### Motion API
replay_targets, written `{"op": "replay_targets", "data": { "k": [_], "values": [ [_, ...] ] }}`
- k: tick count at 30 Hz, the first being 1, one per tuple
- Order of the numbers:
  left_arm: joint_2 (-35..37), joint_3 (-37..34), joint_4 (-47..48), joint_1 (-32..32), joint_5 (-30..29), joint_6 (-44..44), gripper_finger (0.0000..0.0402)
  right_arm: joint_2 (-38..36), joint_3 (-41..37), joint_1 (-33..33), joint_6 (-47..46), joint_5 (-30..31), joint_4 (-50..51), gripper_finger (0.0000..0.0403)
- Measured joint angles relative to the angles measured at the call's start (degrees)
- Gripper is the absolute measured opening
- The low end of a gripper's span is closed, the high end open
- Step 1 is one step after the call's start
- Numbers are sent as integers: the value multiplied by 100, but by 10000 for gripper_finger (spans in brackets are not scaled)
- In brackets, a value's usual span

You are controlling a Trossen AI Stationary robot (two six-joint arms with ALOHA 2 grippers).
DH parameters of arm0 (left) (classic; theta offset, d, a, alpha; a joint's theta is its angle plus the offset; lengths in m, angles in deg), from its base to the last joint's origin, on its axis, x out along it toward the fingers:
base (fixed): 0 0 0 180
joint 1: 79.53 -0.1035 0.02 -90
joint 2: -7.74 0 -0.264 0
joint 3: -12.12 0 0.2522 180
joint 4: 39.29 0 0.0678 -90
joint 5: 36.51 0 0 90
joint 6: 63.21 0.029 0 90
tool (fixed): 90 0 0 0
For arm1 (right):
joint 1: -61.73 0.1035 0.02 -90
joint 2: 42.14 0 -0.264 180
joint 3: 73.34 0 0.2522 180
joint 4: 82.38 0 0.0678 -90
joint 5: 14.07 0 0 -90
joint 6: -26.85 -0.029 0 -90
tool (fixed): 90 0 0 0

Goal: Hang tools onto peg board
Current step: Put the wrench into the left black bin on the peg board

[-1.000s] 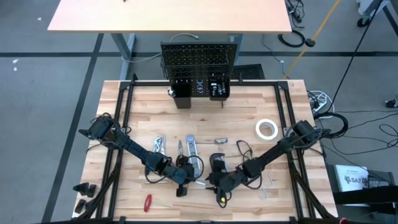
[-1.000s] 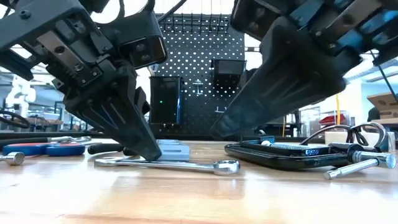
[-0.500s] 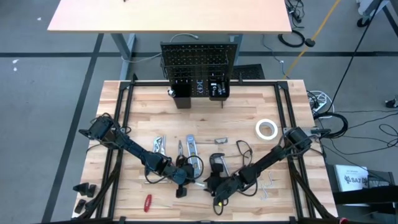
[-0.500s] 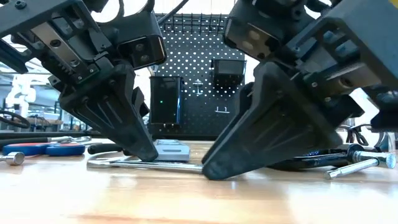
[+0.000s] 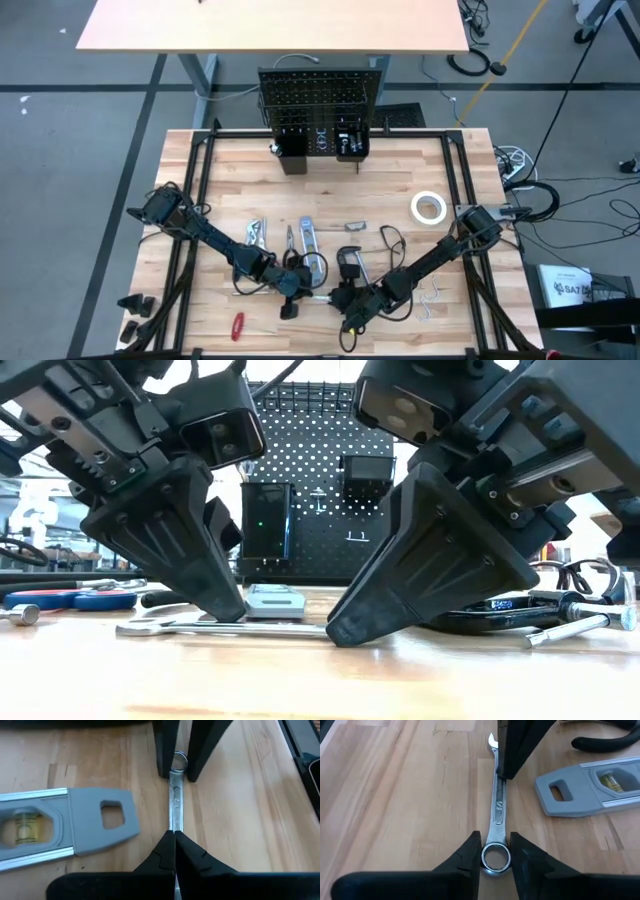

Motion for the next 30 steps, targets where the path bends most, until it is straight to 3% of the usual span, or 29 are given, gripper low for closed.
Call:
{"op": "replay_targets", "data": {
  "k": [11,16,20,27,30],
  "values": [
    [346,-15,-316,46,70,1053,2,-225,-41,-57,184,-82,119,71],
    [645,-13,-299,40,11,1380,2,-238,-44,-63,219,-9,190,13],
    [791,-4,173,6,-29,1443,3,-238,-42,-59,259,-19,190,2],
    [839,-7,694,7,-44,1132,59,-238,-44,-65,276,-28,191,2],
    [839,-7,712,4,-48,1025,87,-249,-63,-49,582,291,-185,2]
  ]
}}
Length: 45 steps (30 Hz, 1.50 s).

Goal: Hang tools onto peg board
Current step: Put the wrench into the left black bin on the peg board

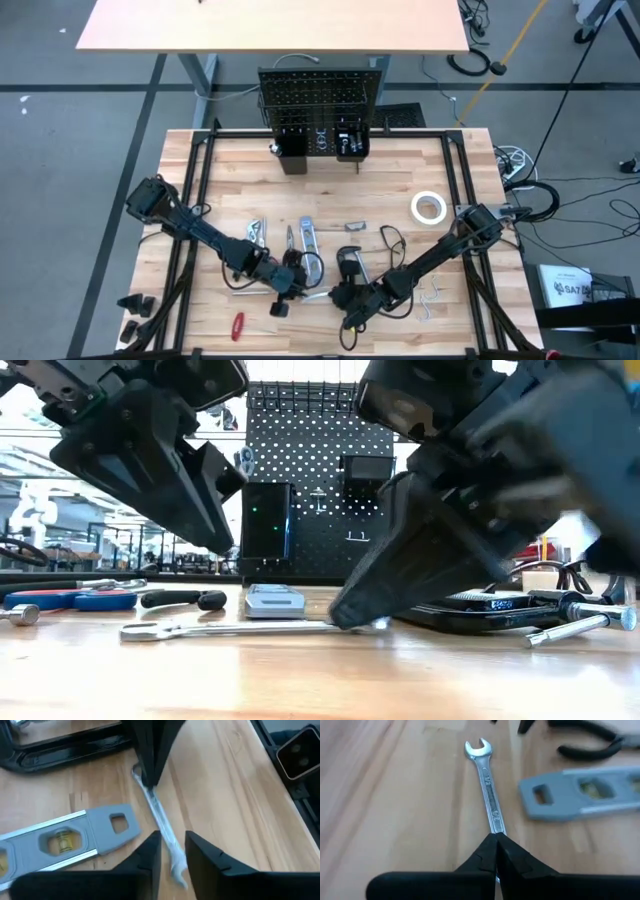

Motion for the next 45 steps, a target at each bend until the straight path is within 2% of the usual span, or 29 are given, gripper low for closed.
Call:
{"op": "replay_targets", "data": {
  "k": [5,10,16,29,33,36,38,41,43,45],
  "values": [
    [0,0,-2,-3,0,-25,115,-235,-17,11,436,33,-374,2],
    [0,0,-6,7,6,-20,118,-349,-7,11,448,61,-265,1],
    [2,-2,123,78,20,-1,118,-389,-47,11,19,94,297,1],
    [2,-2,2,120,-138,198,118,-433,-625,9,-784,177,-3,0],
    [2,-2,-17,127,-124,392,118,-436,-658,9,-859,173,-1,0],
    [2,-2,102,228,-78,937,118,-433,-663,9,-860,166,-8,0],
    [2,-2,212,354,-312,1311,118,-431,-663,2,-862,153,-28,0],
    [4,-2,213,481,-824,1361,118,-427,-667,-6,-862,145,-90,0],
    [4,-2,222,551,-847,1444,118,-422,-669,-8,-862,137,-139,0],
    [4,-2,177,614,-850,1101,118,-420,-669,-10,-862,131,-152,0]
  ]
}}
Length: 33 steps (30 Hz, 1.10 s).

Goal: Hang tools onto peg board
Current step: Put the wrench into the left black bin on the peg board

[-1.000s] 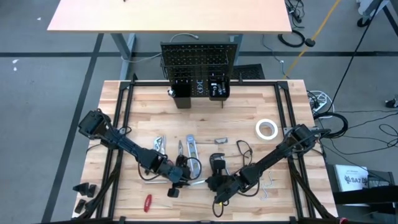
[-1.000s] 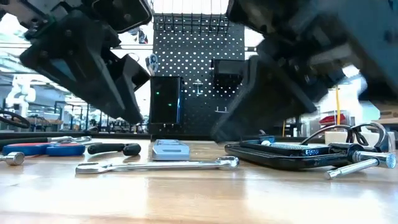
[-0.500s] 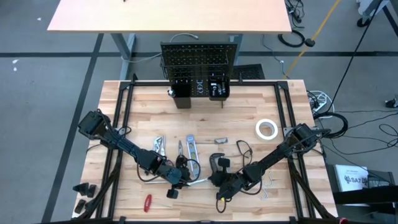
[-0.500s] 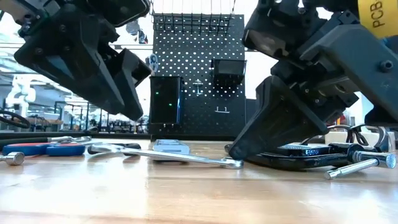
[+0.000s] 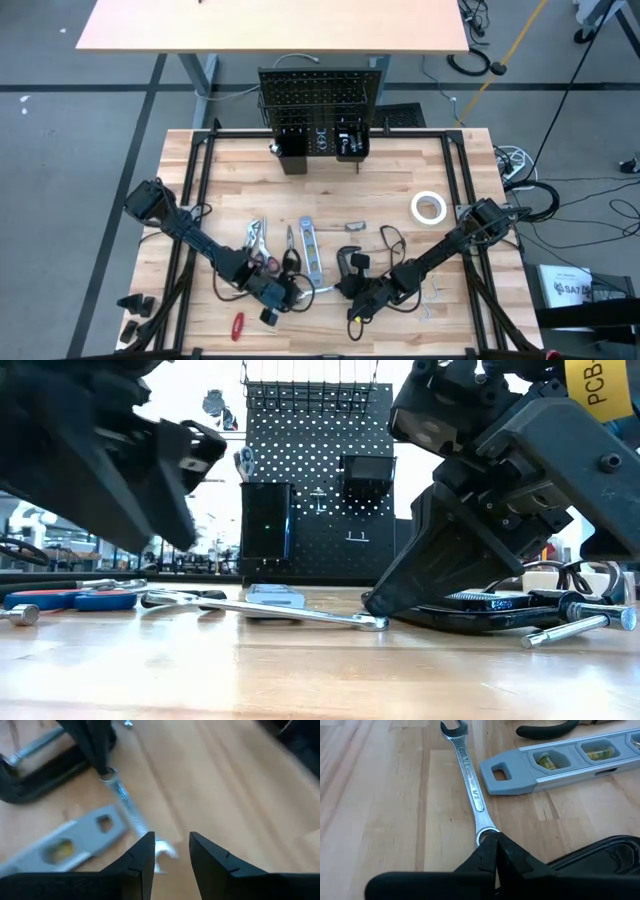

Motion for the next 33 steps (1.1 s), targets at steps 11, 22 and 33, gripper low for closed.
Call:
{"op": "replay_targets", "data": {
  "k": [11,22,33],
  "values": [
    [68,59,-224,-793,1197,-2495,118,7,-4,-4,-11,-10,-7,0],
    [-195,1565,2327,-694,508,-2643,118,10,-4,-52,-28,-43,-15,0],
    [-525,1652,2274,-674,463,-2649,172,11,-4,-59,-22,-50,13,0]
  ]
}}
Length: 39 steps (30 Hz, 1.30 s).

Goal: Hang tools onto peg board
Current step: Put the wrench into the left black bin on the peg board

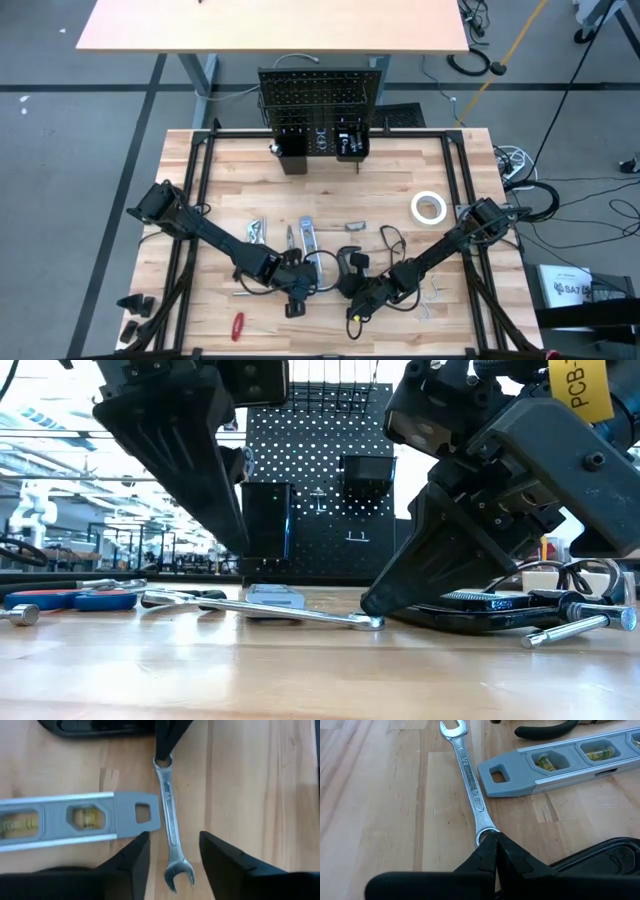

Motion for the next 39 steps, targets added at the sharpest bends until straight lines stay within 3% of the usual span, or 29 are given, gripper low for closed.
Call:
{"op": "replay_targets", "data": {
  "k": [9,20,25,33,39],
  "values": [
    [-279,4,-134,23,-17,3,252,2,0,-2,0,2,-10,0],
    [-758,35,-86,18,170,-251,253,4,0,-23,-4,24,-50,0],
    [-765,33,57,18,61,-234,196,4,-2,-76,-3,24,-88,0],
    [-725,17,181,20,-155,212,22,11,-7,-94,-17,65,-142,0],
    [-699,56,220,12,-214,330,15,11,-13,-92,-17,48,-236,0]
  ]
}}
